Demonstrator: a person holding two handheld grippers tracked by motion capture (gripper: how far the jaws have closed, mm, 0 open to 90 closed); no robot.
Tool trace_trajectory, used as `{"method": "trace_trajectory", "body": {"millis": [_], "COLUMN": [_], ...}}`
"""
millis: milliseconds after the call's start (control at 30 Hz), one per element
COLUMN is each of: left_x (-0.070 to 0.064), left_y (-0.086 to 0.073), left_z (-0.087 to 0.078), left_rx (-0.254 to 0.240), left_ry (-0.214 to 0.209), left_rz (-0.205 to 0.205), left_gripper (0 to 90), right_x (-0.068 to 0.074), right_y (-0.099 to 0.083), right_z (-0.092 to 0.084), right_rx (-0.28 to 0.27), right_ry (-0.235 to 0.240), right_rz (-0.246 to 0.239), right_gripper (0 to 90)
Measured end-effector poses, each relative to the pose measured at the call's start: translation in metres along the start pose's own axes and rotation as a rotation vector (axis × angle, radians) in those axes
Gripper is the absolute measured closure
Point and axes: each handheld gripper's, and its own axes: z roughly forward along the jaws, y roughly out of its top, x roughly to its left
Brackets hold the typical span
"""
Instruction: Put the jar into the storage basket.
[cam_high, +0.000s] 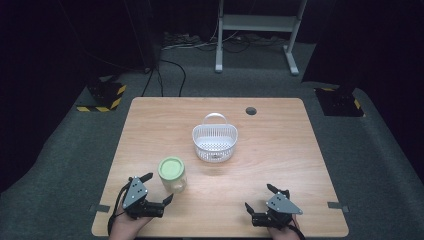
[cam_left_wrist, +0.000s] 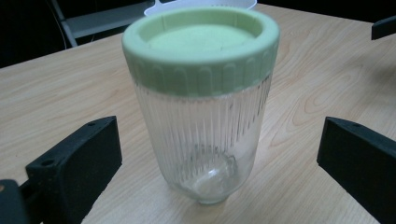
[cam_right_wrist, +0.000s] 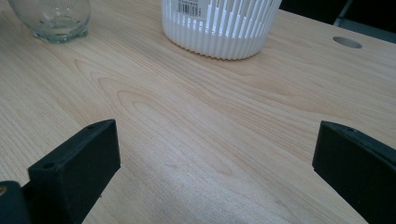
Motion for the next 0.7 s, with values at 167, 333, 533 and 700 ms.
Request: {"method": "trace_trajectory", "body": {"millis": [167,333,533,700], "left_x": [0.001,0.003,0.005,0.006], "left_y": [0.009,0.014,0.02,0.024], "left_z": [0.004,0.008,0.014,0.021], "left_rx": [-0.008,-0.003,0.005,0.012], "left_ry": [-0.013,-0.028,-0.033,-0.026], "left_rz": [-0.005,-0.014,-0.012,-0.01], "left_gripper": [0.3,0.3,0.3,0.3], "right_x": [0.0,0.0,-0.001,-0.001], "right_y": [0.0,0.0,0.0,0.0], "right_z": [0.0,0.0,0.0,-0.001], "right_rx": [-0.001,-0.002,-0.005,-0.006], "right_ry": [0.001,0.001,0.004,0.005], "right_rz": [0.001,0.001,0.005,0.007], "right_gripper": [0.8,0.8,0.8,0.8]}}
